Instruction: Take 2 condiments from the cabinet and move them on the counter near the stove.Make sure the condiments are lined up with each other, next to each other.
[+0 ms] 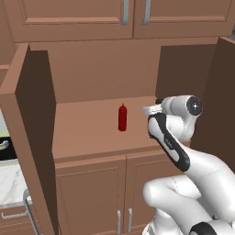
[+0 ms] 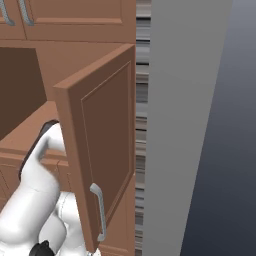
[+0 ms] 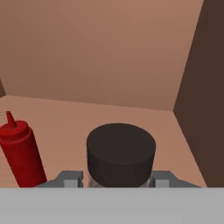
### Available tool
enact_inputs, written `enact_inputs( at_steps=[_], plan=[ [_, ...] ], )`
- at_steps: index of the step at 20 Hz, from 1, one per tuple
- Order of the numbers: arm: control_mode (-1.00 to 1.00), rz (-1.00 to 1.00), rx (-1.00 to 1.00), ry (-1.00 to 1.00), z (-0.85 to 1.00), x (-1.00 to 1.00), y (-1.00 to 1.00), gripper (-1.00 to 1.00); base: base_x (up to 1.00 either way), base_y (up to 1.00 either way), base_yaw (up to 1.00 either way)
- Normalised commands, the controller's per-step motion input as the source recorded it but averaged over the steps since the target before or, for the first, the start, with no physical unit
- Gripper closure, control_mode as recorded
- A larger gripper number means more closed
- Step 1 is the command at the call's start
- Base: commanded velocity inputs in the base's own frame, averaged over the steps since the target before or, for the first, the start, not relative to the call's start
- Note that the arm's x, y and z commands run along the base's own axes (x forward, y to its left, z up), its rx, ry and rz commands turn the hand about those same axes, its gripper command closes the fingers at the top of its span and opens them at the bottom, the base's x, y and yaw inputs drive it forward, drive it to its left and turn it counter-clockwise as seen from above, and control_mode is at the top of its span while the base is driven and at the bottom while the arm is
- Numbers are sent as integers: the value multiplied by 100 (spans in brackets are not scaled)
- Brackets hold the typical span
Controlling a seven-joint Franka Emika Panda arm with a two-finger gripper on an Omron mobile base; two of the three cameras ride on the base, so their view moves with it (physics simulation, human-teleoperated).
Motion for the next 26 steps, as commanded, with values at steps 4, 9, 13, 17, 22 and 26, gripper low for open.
enact_inputs(
  at_steps=[4, 9, 13, 17, 22, 26],
  plan=[
    [-100, 0, 0, -16, 0, -72, 0, 100, 0, 0, 0],
    [-100, 0, 0, -16, 0, -68, 4, 100, 0, 0, 0],
    [-100, 0, 0, -14, 0, -66, 12, 100, 0, 0, 0],
    [-100, 0, 0, -6, 4, -57, 37, 100, 0, 0, 0],
    [-100, 1, 0, 0, 5, -61, 48, 100, 0, 0, 0],
    [-100, 2, 0, -3, 0, -69, 36, 100, 0, 0, 0]
  ],
)
